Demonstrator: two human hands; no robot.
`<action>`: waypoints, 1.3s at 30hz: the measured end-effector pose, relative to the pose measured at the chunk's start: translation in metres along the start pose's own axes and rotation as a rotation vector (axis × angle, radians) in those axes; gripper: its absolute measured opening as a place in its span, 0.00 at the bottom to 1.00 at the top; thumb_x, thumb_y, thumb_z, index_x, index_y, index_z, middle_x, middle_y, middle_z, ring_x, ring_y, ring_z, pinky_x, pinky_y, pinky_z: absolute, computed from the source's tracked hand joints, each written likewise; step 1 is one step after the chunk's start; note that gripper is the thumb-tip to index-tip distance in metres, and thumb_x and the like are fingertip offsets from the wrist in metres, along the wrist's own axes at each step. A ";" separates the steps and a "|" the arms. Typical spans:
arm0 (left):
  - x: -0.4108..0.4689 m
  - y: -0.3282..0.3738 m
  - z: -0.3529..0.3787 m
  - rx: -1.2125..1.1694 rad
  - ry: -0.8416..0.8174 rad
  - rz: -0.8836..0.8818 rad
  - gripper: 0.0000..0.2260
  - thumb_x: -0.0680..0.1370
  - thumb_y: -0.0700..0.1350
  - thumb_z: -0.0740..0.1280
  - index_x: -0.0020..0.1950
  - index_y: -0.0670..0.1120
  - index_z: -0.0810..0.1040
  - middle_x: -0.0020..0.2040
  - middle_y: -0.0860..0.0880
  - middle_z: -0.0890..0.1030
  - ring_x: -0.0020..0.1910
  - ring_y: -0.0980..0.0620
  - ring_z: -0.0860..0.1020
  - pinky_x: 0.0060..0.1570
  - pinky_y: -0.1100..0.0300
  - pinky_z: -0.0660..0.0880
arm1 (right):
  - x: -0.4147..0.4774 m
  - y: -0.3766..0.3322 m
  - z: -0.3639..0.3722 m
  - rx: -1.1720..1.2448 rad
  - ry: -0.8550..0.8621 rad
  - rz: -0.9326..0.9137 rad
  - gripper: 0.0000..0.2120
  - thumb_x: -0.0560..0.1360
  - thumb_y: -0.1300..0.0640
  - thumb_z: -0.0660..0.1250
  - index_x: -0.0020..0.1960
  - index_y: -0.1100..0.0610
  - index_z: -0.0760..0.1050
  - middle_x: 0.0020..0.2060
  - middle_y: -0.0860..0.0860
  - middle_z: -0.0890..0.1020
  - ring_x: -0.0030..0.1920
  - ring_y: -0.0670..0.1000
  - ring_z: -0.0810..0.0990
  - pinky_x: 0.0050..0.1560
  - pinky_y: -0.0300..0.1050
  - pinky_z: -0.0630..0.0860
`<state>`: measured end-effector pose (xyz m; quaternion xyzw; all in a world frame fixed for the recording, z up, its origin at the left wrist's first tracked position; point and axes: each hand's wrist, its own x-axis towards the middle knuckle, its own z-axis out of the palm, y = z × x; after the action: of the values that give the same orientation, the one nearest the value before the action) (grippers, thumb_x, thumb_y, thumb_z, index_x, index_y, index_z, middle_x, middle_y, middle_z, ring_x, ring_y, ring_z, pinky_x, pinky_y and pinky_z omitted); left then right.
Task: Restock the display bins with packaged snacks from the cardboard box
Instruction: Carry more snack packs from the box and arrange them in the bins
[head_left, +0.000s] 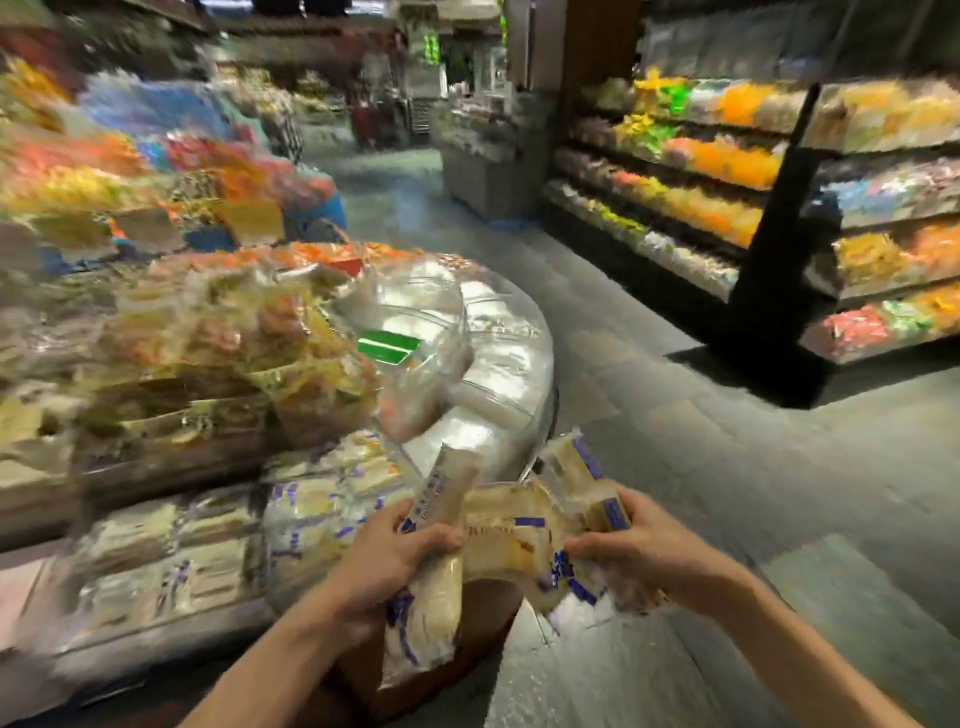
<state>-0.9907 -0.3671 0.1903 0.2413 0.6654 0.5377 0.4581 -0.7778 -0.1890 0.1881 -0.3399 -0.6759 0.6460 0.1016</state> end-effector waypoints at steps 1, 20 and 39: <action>0.008 -0.003 -0.019 -0.049 0.020 -0.009 0.16 0.72 0.36 0.73 0.59 0.41 0.80 0.51 0.40 0.85 0.51 0.41 0.84 0.50 0.51 0.81 | 0.023 -0.006 0.017 0.006 -0.031 0.007 0.20 0.70 0.69 0.76 0.59 0.64 0.75 0.48 0.61 0.86 0.45 0.53 0.85 0.44 0.43 0.82; 0.149 -0.058 -0.158 -0.318 0.193 -0.378 0.40 0.62 0.48 0.83 0.69 0.45 0.69 0.57 0.48 0.79 0.52 0.50 0.81 0.45 0.59 0.81 | 0.273 0.028 0.108 0.062 -0.297 0.291 0.19 0.72 0.64 0.75 0.60 0.66 0.75 0.49 0.59 0.86 0.47 0.56 0.85 0.47 0.47 0.81; 0.252 -0.051 -0.160 0.247 0.589 -0.528 0.16 0.73 0.48 0.75 0.53 0.53 0.68 0.44 0.58 0.76 0.38 0.57 0.77 0.37 0.63 0.75 | 0.442 0.014 0.039 -0.052 -0.511 0.259 0.14 0.72 0.62 0.75 0.54 0.69 0.79 0.45 0.61 0.85 0.41 0.53 0.83 0.42 0.43 0.80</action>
<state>-1.2374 -0.2567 0.0550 -0.0489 0.8667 0.3638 0.3378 -1.1266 0.0393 0.0363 -0.2523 -0.6471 0.7006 -0.1640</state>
